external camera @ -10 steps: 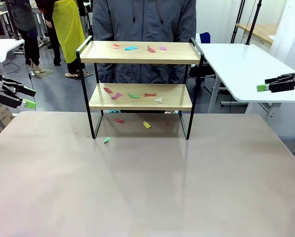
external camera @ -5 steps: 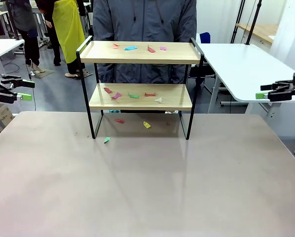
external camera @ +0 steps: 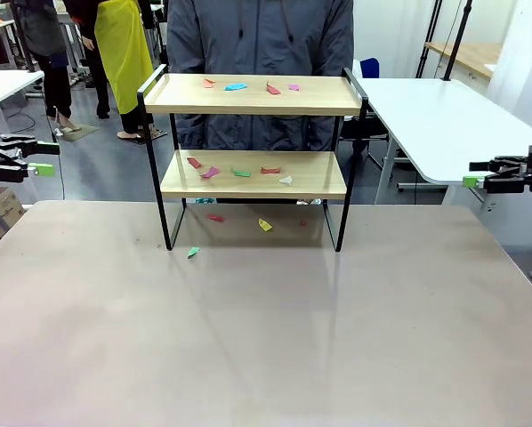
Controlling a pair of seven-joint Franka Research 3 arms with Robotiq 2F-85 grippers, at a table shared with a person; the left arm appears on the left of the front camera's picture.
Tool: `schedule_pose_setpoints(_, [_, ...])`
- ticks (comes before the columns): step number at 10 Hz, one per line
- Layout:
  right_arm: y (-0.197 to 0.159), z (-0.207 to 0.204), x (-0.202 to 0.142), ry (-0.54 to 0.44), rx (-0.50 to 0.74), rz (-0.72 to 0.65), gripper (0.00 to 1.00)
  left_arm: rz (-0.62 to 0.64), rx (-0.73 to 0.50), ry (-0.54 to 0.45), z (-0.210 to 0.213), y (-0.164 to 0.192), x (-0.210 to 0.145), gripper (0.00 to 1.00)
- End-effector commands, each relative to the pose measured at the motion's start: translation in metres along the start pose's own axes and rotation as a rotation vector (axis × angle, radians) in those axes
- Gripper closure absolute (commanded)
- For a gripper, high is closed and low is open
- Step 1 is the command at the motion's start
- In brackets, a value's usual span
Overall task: Clean the shelf.
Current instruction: Pick up the Duster handed by the human.
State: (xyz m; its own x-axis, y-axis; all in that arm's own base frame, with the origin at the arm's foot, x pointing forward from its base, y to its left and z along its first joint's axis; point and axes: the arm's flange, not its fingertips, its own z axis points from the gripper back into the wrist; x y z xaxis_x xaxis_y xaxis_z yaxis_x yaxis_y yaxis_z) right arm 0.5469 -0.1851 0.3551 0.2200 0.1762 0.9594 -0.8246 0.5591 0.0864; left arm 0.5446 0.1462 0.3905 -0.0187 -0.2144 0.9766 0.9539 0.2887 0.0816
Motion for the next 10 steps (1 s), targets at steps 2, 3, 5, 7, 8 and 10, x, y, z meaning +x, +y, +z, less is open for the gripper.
schedule_pose_setpoints(2, [-0.016, -0.01, 0.013, -0.017, 0.01, -0.001, 0.0, 0.022, 0.02, -0.061, -0.001, 0.002, 0.006, 0.0])
schedule_pose_setpoints(3, [-0.013, -0.009, 0.019, -0.031, 0.007, 0.013, 0.0, 0.023, 0.019, -0.072, 0.0, 0.001, 0.008, 0.0])
schedule_pose_setpoints(5, [-0.01, -0.007, 0.031, -0.047, -0.005, 0.026, 0.0, 0.027, 0.008, -0.089, 0.001, 0.0, 0.013, 0.0])
schedule_pose_setpoints(7, [-0.009, -0.008, 0.039, -0.05, -0.011, 0.03, 0.0, 0.031, -0.007, -0.109, 0.001, -0.002, 0.019, 0.0])
schedule_pose_setpoints(8, [-0.008, -0.008, 0.042, -0.047, -0.016, 0.032, 0.0, 0.03, -0.007, -0.117, 0.002, -0.003, 0.023, 0.0])
schedule_pose_setpoints(10, [-0.007, -0.008, 0.045, -0.04, -0.029, 0.031, 0.0, 0.032, -0.005, -0.126, 0.006, -0.005, 0.026, 0.0])
